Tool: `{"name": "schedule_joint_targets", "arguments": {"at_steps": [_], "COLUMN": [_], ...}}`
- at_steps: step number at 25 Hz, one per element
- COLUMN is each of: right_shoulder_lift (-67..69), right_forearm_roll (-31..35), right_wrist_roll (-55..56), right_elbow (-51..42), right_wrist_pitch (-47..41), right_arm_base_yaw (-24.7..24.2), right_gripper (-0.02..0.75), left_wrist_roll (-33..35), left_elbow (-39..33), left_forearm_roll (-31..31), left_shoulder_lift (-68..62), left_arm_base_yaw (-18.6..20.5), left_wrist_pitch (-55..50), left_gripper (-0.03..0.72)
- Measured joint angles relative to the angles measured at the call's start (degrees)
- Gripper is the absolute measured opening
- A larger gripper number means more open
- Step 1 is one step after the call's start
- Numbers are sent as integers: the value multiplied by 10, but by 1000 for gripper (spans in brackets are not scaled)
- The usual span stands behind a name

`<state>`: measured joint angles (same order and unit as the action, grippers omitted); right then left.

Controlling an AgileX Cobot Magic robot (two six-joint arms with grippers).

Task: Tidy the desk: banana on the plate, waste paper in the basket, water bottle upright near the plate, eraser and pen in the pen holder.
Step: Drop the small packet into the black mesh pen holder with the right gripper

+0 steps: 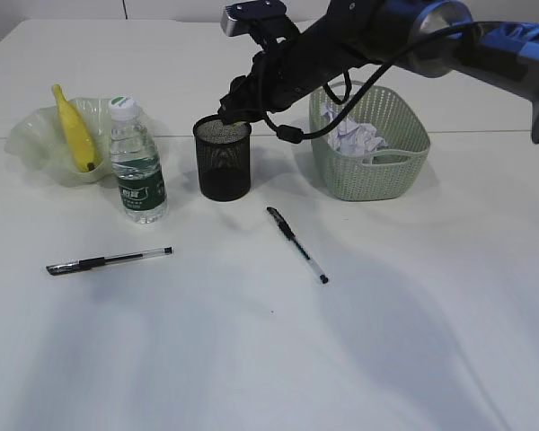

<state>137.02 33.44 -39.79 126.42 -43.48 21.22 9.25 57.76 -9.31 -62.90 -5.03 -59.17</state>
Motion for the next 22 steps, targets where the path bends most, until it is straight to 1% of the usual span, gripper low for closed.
{"name": "schedule_joint_targets", "arguments": {"at_steps": [6, 14, 22], "right_shoulder_lift": [2, 10, 16], "right_forearm_roll": [12, 57, 74], "right_wrist_roll": [-5, -45, -65], "right_elbow": [0, 0, 0], "right_wrist_pitch": [38, 57, 85], "right_arm_base_yaw": [0, 0, 0], "right_gripper": [275, 275, 275], "left_wrist_roll": [0, 0, 0], "left_elbow": [0, 0, 0], "left_forearm_roll": [0, 0, 0], "left_shoulder_lift": [0, 0, 0], "left_arm_base_yaw": [0, 0, 0], "left_wrist_pitch": [3, 5, 6], "left_gripper": [463, 463, 463]}}
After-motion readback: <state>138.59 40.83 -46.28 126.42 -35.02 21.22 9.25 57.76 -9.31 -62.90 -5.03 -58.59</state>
